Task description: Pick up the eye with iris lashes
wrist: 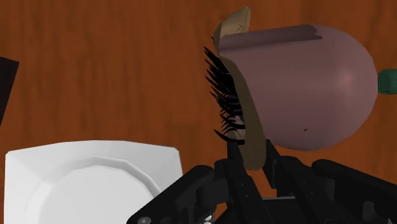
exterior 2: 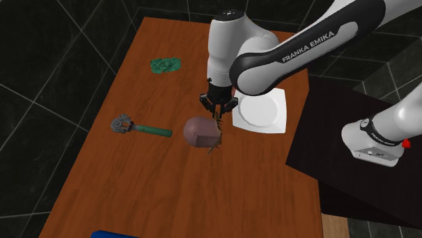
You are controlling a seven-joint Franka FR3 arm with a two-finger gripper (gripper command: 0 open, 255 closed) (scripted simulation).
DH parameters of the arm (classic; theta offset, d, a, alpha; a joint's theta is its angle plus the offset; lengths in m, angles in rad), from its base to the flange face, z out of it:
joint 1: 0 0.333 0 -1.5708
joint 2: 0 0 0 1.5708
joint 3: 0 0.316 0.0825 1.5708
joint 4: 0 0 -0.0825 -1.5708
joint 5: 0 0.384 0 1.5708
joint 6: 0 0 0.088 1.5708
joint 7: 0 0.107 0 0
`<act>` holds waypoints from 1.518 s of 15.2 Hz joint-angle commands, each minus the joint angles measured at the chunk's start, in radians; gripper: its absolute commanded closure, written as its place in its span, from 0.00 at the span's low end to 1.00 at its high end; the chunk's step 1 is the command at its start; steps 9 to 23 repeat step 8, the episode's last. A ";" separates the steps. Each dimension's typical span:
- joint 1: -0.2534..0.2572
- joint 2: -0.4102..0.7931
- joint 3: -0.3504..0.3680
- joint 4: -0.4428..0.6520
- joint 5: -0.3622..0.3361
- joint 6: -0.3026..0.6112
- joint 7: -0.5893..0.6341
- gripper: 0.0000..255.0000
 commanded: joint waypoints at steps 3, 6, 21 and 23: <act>-0.004 -0.034 0.002 0.012 0.003 -0.044 0.007 1.00; -0.007 -0.058 0.004 0.022 0.005 -0.077 0.012 1.00; -0.007 -0.060 0.004 0.023 0.005 -0.079 0.013 1.00; -0.007 -0.060 0.004 0.023 0.005 -0.079 0.013 1.00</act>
